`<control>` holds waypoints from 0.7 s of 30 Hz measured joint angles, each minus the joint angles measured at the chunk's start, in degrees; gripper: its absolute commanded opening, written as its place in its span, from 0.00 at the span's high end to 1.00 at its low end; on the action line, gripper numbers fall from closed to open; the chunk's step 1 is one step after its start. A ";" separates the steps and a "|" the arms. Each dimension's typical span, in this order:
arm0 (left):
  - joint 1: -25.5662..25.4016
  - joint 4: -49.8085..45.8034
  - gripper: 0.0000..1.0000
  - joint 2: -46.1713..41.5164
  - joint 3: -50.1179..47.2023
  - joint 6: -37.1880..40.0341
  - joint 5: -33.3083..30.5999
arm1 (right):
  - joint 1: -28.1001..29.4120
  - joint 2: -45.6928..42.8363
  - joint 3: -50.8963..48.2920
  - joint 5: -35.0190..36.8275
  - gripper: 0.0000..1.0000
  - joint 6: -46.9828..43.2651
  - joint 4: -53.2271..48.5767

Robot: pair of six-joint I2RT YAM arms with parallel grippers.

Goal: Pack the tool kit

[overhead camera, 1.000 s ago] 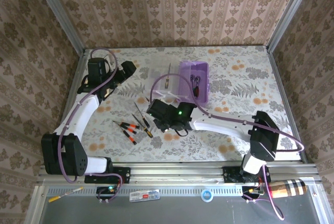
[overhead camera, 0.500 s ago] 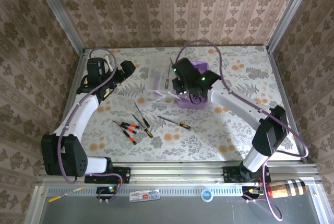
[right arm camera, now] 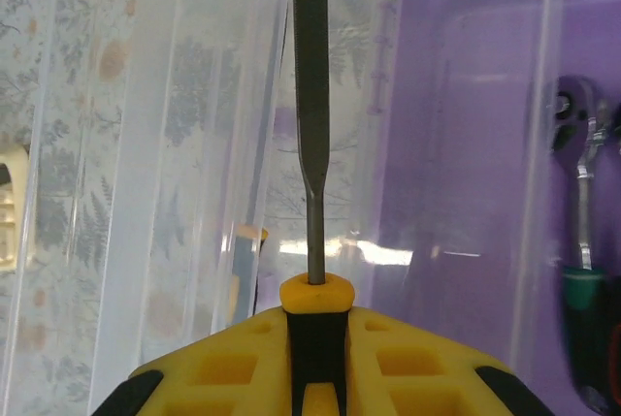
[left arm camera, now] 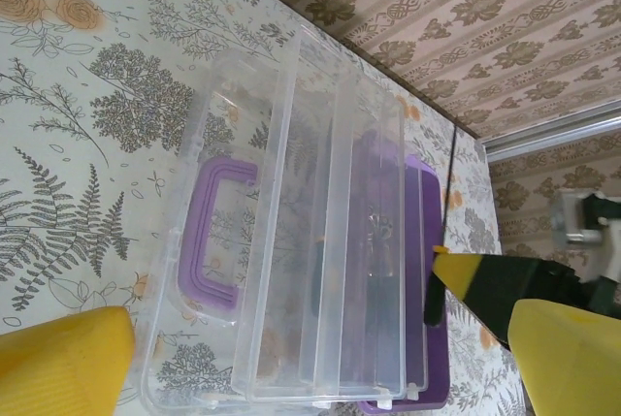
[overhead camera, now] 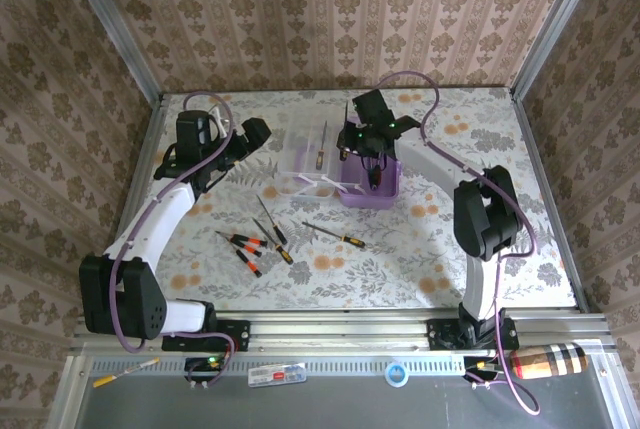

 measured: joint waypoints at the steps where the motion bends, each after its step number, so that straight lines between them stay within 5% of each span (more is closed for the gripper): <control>1: 0.00 0.02 0.00 0.00 0.00 0.00 0.00 | -0.04 0.76 0.00 -1.14 0.81 0.87 0.81; 12: -0.42 0.13 0.00 0.02 0.00 0.02 0.63 | -0.94 2.89 -1.51 -7.87 0.80 4.22 5.97; 21: -0.42 0.13 0.00 0.02 0.00 0.00 0.63 | -1.95 3.78 -1.70 -11.08 0.69 4.22 6.38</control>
